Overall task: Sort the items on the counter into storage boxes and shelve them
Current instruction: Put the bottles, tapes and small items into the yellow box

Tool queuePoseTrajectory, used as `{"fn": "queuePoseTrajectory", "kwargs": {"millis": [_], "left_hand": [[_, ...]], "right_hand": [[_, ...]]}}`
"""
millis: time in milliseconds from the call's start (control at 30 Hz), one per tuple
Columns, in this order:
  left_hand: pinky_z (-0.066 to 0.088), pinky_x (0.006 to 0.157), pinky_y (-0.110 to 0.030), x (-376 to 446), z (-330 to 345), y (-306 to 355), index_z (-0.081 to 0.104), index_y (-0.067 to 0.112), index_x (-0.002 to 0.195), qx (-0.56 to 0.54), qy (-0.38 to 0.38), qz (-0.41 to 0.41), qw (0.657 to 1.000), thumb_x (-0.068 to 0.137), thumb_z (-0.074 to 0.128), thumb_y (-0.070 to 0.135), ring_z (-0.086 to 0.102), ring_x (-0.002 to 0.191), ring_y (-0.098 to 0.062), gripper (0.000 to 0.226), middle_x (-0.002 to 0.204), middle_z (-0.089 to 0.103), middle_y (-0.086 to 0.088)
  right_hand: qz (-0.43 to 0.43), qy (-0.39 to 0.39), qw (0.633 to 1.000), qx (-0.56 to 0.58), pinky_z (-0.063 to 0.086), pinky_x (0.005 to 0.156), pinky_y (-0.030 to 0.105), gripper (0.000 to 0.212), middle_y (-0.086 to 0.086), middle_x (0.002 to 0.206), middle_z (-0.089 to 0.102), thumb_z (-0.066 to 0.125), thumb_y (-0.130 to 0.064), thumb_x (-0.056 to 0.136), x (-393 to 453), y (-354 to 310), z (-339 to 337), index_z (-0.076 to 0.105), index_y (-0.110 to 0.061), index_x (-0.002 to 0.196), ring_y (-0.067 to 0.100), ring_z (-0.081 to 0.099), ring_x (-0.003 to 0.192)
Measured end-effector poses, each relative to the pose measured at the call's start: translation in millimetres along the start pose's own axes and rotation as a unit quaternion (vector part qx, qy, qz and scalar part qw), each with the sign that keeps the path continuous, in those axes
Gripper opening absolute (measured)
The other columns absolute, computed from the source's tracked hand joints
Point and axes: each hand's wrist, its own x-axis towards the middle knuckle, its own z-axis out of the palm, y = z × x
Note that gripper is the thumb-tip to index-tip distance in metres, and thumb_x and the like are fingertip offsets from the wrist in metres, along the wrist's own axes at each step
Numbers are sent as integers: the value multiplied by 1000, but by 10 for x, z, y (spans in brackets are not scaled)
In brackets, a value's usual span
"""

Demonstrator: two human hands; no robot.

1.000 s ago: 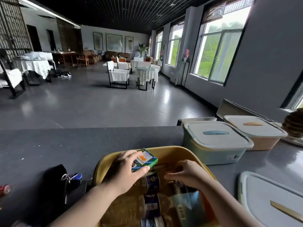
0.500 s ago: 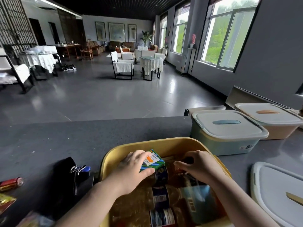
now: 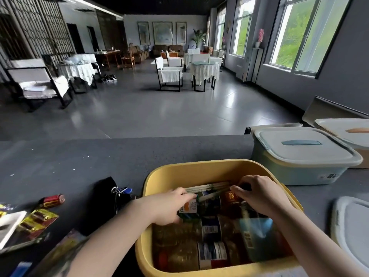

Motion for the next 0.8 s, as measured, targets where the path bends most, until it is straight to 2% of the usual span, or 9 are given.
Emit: {"fn": "queuePoseTrajectory", "kwargs": {"millis": [67,133,200,300,400,500,567,700,800], "left_hand": [[39,80,-22,-20,-14,29,9,33,151,13,17,-2,1000,92,56,13,41,127,-17,78,157,11,12],[41,96,-28,-100,-33,72,13,30,151,30,43,-6,999,91,58,17,31,137,-18,75,158,11,8],[30,112,-43,-229,0,104,16,29,150,47,86,-25,995,91,58,32,19,143,-21,73,158,12,4],[10,119,-43,-530,176,53,20,32,149,-22,210,-85,974,93,48,49,13,144,-17,64,157,18,7],[6,120,-29,-856,460,-39,39,33,141,-119,371,-107,915,93,44,49,16,140,-3,51,152,28,17],[30,108,-18,-1251,800,-216,55,32,127,-231,464,-153,841,90,44,50,41,125,3,42,132,49,21],[34,101,-13,-1542,1072,-476,61,29,118,-232,494,-219,809,89,51,41,50,114,2,32,119,58,20],[46,92,-30,-2051,1563,-1014,63,25,112,-267,504,-343,746,89,61,20,60,106,-11,24,112,64,11],[46,96,-37,-2206,1768,-1267,61,19,117,-284,500,-377,726,86,65,18,58,111,-17,31,118,61,5]], "right_hand": [[2,-2,1000,0,34,46,23,35,-13,66,58,50,-62,85,0,-14,4,61,-31,73,0,53,60],[4,0,1000,5,37,47,23,32,-13,68,60,51,-61,87,-2,-28,1,62,-32,76,1,54,62],[-3,17,1000,25,47,54,27,29,-13,75,65,52,-59,87,-23,-42,-39,64,-33,83,5,58,66],[-5,123,987,106,47,61,29,27,-5,81,71,56,-56,81,-130,-261,-83,68,-32,86,18,59,67],[-63,185,957,216,43,66,25,11,-7,87,71,65,-39,81,-330,-794,-83,69,-32,90,16,61,72],[-176,140,922,315,43,70,9,10,-17,92,67,68,-29,84,-650,-1444,-2,68,-35,93,0,62,83],[-232,107,903,346,40,73,6,9,-19,93,66,68,-32,85,-836,-1802,87,67,-37,93,-5,59,89],[-304,64,885,346,41,72,10,19,-21,95,63,64,-23,77,-1092,-2302,270,68,-32,93,-1,58,87],[-342,42,873,344,44,80,16,25,-19,101,63,65,-17,76,-1240,-2626,497,68,-28,98,3,58,95]]}}
